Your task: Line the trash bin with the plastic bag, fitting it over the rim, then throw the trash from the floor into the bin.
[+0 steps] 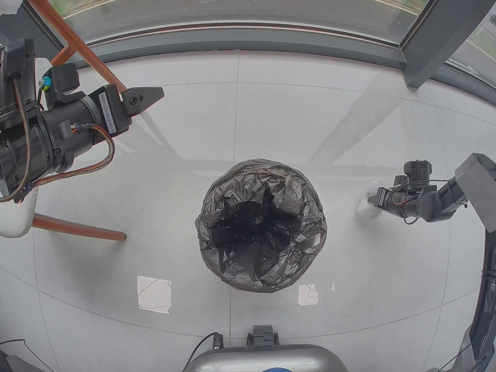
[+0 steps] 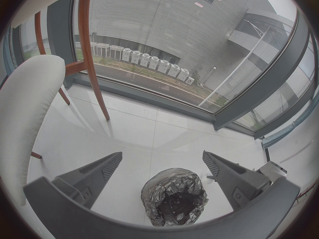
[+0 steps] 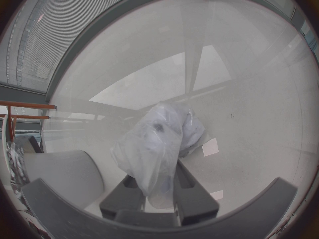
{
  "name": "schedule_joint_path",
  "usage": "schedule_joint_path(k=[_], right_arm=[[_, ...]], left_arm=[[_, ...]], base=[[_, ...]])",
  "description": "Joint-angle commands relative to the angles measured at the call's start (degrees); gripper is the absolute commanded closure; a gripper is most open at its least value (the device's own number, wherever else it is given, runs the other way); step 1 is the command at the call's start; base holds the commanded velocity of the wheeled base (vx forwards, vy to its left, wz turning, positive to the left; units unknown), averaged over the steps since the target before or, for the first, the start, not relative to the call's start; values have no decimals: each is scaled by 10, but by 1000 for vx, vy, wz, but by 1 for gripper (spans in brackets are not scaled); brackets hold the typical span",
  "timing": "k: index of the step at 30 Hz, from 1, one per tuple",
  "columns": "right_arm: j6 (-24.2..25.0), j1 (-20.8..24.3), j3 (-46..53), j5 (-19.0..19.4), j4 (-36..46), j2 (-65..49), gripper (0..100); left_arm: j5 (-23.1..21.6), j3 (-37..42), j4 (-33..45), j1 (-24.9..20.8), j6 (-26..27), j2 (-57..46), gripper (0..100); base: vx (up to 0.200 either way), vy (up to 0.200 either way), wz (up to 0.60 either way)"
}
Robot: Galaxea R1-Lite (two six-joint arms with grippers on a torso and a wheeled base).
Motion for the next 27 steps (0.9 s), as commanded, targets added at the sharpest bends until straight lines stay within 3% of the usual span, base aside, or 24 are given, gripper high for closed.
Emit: schedule_joint_path(k=[1,2,6,7,11,15,20,27], right_arm=[[34,49,51,23,74,-195,100],[36,50,51,25,78,-201,100],[78,143,34,69,250,-373,100],[78,146,32,70,256,-377,100],[80,276,-2,74,414,-476,100],[84,392,-27,68,514,-489,100],[85,458,-58,49,518,-441,100],[84,485,-69,40,519,-374,100]], left_arm=[[-2,0,0,-3,-2,0,0],[-2,0,0,-3,-2,0,0],[-2,-1,-1,-4,-3,-2,0],[-2,-1,-1,-4,-3,-2,0],[-2,6,0,-3,-2,-21,0],[-2,29,0,-2,-2,-29,0],[-3,34,0,-2,-2,-38,0],[-2,33,0,-1,0,-39,0]], base=[[0,0,0],[0,0,0],[0,0,0],[0,0,0],[0,0,0],[0,0,0],[0,0,0],[0,0,0]])
